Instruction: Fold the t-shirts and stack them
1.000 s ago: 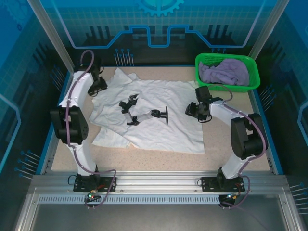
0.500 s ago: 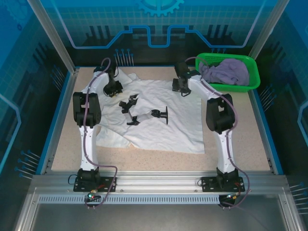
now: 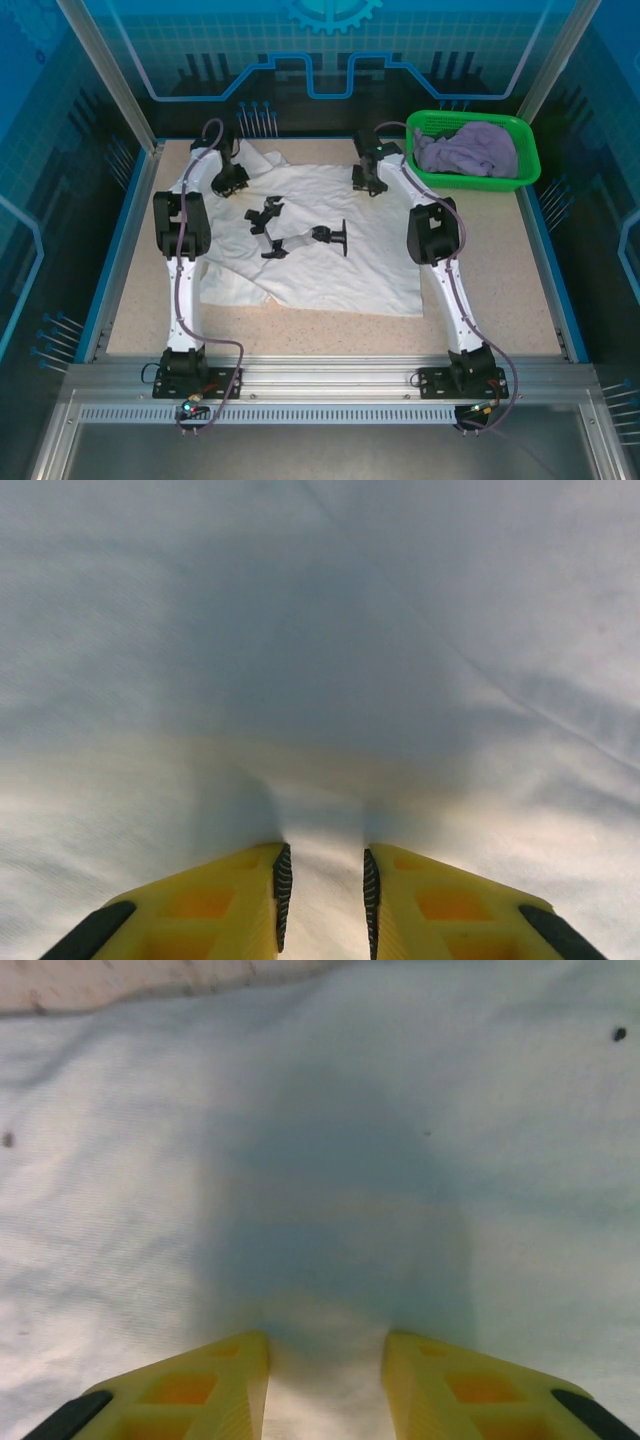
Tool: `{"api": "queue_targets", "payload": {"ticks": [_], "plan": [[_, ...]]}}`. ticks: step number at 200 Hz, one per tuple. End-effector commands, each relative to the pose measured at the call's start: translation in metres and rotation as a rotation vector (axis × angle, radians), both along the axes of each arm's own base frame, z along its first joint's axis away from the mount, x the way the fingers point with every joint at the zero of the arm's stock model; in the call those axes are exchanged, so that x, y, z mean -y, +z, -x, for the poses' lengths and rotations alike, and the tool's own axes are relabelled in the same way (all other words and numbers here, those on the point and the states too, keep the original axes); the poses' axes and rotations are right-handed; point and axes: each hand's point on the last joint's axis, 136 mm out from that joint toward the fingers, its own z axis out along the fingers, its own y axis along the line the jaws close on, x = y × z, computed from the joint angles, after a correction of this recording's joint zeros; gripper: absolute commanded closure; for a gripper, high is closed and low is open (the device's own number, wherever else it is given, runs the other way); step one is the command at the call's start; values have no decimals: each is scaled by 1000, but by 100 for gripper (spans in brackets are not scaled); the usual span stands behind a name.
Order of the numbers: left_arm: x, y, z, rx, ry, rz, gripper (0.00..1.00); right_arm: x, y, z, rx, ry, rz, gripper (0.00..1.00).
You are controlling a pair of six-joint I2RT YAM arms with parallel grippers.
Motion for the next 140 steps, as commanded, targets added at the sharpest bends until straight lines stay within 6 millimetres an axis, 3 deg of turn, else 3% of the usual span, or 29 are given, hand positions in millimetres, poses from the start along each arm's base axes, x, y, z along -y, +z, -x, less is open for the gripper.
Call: {"api": "queue_targets", "payload": {"ticks": [1, 52, 79, 93, 111, 140], "plan": [[-26, -10, -1, -23, 61, -32, 70, -5, -37, 10, -107, 5, -50, 60], [-58, -5, -13, 16, 139, -6, 68, -31, -29, -15, -19, 31, -177, 51], [-57, 15, -31, 85, 123, 30, 57, -38, -11, -38, 68, 46, -259, 43], [-53, 46, -41, 152, 102, 53, 44, -37, 15, -47, 123, 58, -280, 39], [-44, 103, -45, 252, 80, 68, 29, -43, 64, -49, 197, 92, -294, 34], [-25, 192, -23, 374, 39, 22, 9, -61, 150, -21, 292, 173, -246, 26]]}}
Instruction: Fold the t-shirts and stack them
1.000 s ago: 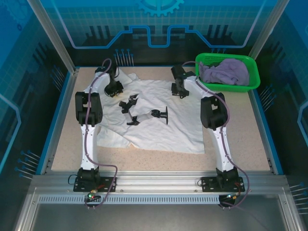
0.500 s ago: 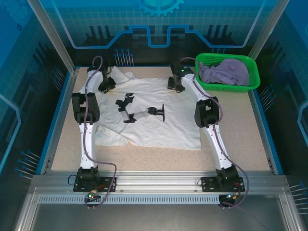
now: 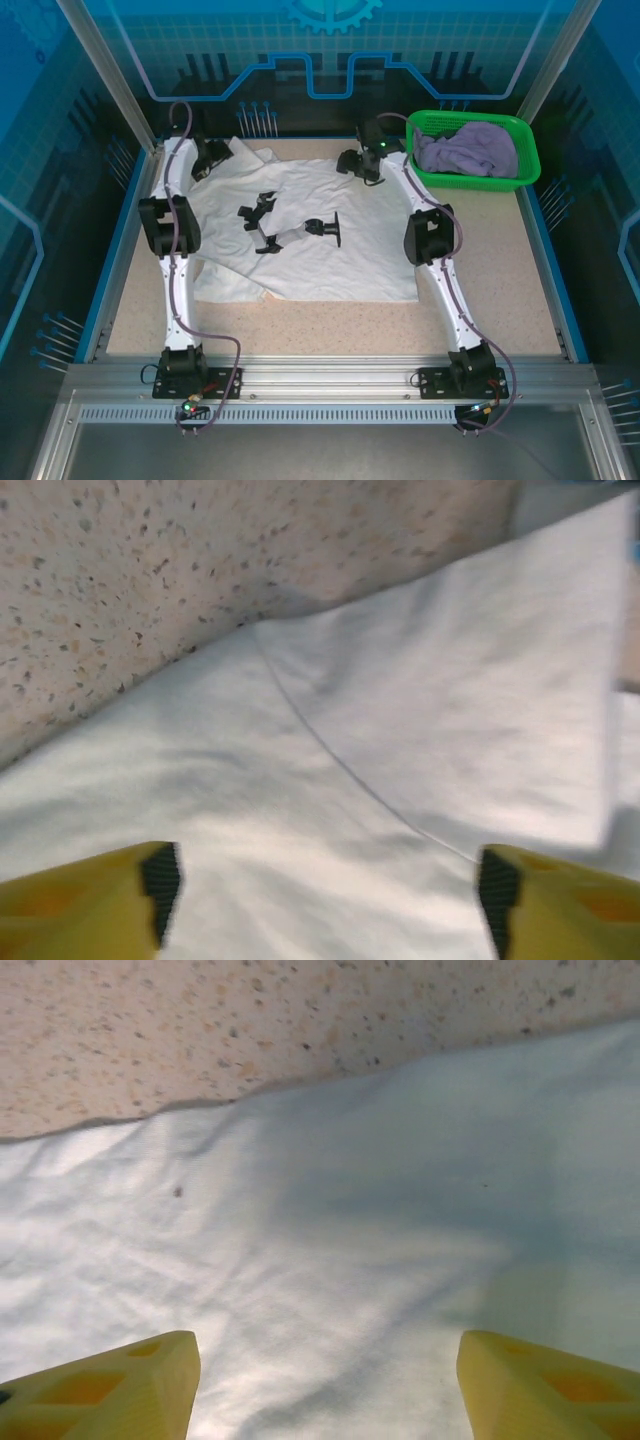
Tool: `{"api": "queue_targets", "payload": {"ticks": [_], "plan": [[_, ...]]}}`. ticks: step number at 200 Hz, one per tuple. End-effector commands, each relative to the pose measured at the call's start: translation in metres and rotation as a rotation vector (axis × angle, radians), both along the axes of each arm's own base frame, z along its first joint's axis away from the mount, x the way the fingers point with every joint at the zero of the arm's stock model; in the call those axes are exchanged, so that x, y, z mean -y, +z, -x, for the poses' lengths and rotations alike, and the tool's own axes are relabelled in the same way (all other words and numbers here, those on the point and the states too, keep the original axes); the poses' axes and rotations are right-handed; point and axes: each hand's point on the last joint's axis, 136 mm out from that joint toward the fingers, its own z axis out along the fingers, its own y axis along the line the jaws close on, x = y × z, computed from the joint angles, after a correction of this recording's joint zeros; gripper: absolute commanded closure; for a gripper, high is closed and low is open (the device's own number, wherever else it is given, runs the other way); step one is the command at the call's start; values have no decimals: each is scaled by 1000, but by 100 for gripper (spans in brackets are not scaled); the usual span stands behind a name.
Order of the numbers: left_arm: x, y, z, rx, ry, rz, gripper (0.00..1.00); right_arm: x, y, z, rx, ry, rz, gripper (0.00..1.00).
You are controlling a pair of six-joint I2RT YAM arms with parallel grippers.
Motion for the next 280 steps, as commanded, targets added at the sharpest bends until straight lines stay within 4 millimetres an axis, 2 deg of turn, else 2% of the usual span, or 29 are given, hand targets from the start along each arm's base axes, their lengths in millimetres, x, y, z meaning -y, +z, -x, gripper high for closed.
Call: {"api": "queue_targets", "payload": {"ticks": [1, 12, 22, 25, 40, 55, 69, 90, 106, 121, 134, 157, 201, 215, 219, 226, 265, 280], "plan": [[29, 122, 19, 179, -61, -24, 9, -23, 119, 20, 171, 84, -4, 26], [37, 145, 35, 201, -66, -39, 8, -24, 139, 41, 172, 101, 35, 25], [44, 153, 55, 196, -61, -29, 8, -25, 145, 64, 149, 110, 57, 25], [46, 155, 62, 196, -60, -24, 8, -23, 153, 72, 152, 110, 55, 25], [61, 153, 95, 190, -68, 15, 13, -15, 146, 113, 110, 100, 59, 28], [68, 133, 135, 142, -61, 41, 18, -2, 134, 153, 99, 80, 40, 30], [71, 106, 172, 69, -51, 58, 19, 15, 109, 190, 44, 49, 49, 31], [59, 63, 221, -51, -14, 25, 18, 26, 73, 241, -55, 70, 34, 35], [43, 35, 247, -101, 68, 87, 19, 40, 48, 271, -104, 68, 62, 35], [38, 16, 259, -109, 132, 210, 21, 49, 30, 291, -131, 73, 69, 35], [35, 5, 264, -128, 159, 261, 21, 55, 18, 301, -140, 81, 83, 35], [33, -7, 265, -159, 175, 272, 22, 62, 5, 306, -157, 61, 83, 35], [22, -32, 270, -226, 230, 256, 25, 63, -3, 304, -157, 45, 55, 35], [17, -35, 272, -234, 251, 252, 24, 65, -4, 301, -153, 33, 53, 35], [16, -36, 273, -235, 254, 254, 24, 69, -13, 308, -178, 29, 67, 36], [15, -37, 276, -237, 260, 253, 24, 73, -16, 310, -188, 18, 74, 35], [4, -38, 294, -234, 315, 181, 22, 78, -18, 307, -188, -5, 97, 35], [4, -43, 297, -240, 322, 188, 26, 80, -19, 307, -188, -10, 99, 35]]}}
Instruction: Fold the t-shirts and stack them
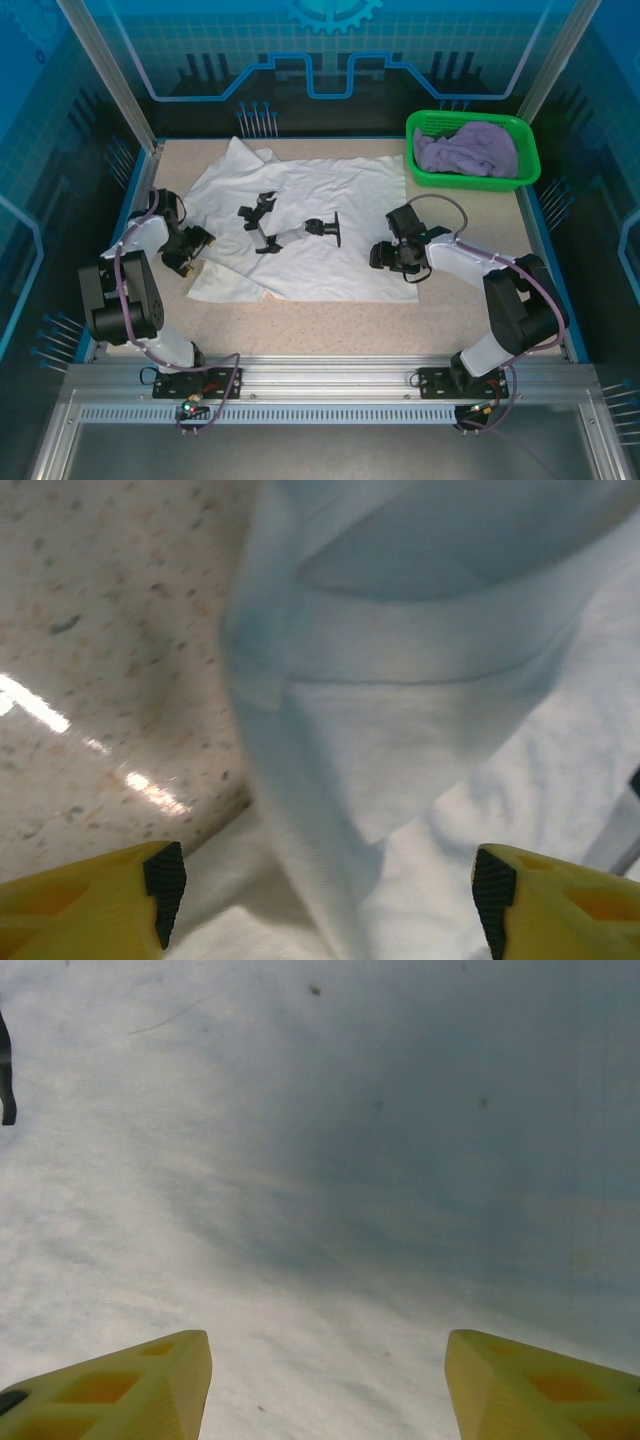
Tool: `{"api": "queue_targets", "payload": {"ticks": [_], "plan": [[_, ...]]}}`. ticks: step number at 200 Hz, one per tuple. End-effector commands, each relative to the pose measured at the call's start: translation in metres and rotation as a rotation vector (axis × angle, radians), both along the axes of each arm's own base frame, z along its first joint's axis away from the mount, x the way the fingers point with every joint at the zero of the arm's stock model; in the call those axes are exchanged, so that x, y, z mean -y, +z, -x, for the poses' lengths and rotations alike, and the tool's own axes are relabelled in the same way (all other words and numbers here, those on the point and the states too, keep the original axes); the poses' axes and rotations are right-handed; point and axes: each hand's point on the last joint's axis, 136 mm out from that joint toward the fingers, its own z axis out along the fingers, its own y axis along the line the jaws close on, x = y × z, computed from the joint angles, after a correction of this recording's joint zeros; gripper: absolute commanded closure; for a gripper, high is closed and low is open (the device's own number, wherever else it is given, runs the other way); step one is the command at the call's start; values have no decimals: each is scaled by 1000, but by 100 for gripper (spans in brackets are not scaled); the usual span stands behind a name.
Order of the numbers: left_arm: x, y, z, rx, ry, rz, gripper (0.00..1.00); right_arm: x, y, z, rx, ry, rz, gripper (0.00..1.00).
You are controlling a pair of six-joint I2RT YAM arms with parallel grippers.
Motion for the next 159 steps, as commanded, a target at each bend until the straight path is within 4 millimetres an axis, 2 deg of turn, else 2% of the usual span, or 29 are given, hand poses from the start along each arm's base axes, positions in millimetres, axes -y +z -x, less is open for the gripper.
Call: {"api": "queue_targets", "payload": {"ticks": [1, 28, 65, 82, 106, 159], "plan": [[-10, 1, 6, 10, 52, -29, 26, 7, -4, -1, -3, -35, 11, 35], [-17, -8, 5, 7, 87, -21, 45, 9, -4, -2, -6, -43, 11, 35], [-27, -18, 15, -18, 116, 1, 81, 15, -8, -1, -21, -72, 5, 36], [-31, -20, 23, -35, 133, 4, 92, 17, -11, -1, -33, -84, 0, 36], [-38, -16, 28, -47, 143, -12, 100, 20, -16, -1, -53, -100, -11, 36], [-57, -13, 53, -126, 160, -66, 100, 26, -25, 0, -96, -148, -64, 37]]}}
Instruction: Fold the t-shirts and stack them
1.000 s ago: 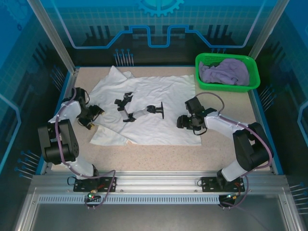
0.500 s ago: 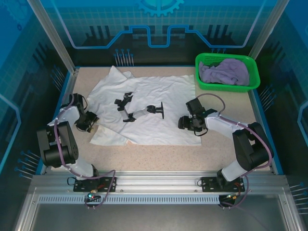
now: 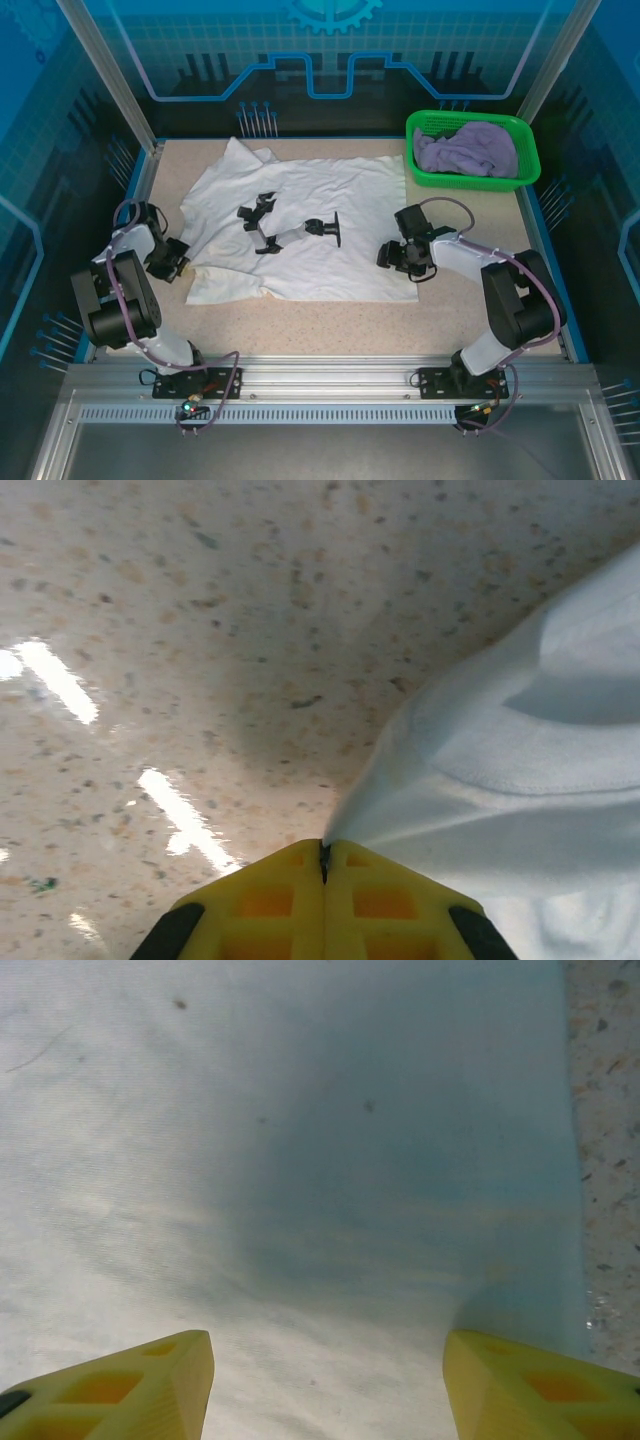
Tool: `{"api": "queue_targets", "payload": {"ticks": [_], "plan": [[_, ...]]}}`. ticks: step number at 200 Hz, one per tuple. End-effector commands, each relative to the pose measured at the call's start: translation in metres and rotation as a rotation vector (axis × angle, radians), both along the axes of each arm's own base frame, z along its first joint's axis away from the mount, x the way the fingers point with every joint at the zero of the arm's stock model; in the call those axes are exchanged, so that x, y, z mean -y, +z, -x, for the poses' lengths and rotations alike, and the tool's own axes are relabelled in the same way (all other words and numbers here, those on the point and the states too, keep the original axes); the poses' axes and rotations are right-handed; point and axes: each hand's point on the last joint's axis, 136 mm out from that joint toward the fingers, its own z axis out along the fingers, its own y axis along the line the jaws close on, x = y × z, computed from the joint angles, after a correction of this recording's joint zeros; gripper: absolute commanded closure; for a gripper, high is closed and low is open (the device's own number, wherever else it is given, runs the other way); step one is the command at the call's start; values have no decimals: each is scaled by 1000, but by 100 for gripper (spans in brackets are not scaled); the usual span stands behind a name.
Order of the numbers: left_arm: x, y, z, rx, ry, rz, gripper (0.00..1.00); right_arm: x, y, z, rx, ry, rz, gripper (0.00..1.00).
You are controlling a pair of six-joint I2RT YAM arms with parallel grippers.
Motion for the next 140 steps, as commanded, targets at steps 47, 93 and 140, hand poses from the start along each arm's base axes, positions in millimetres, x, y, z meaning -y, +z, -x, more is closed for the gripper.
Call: {"api": "queue_targets", "payload": {"ticks": [47, 93, 140], "plan": [[-22, 6, 20, -125, -35, -51, 72, 10, -13, 2, -53, -77, -76, 37], [7, 71, 0, 40, -172, -119, 23, 5, 2, -3, 24, -49, -105, 33], [85, 78, 48, 70, -327, -115, 26, -10, 40, -5, 196, 41, -54, 28]]}}
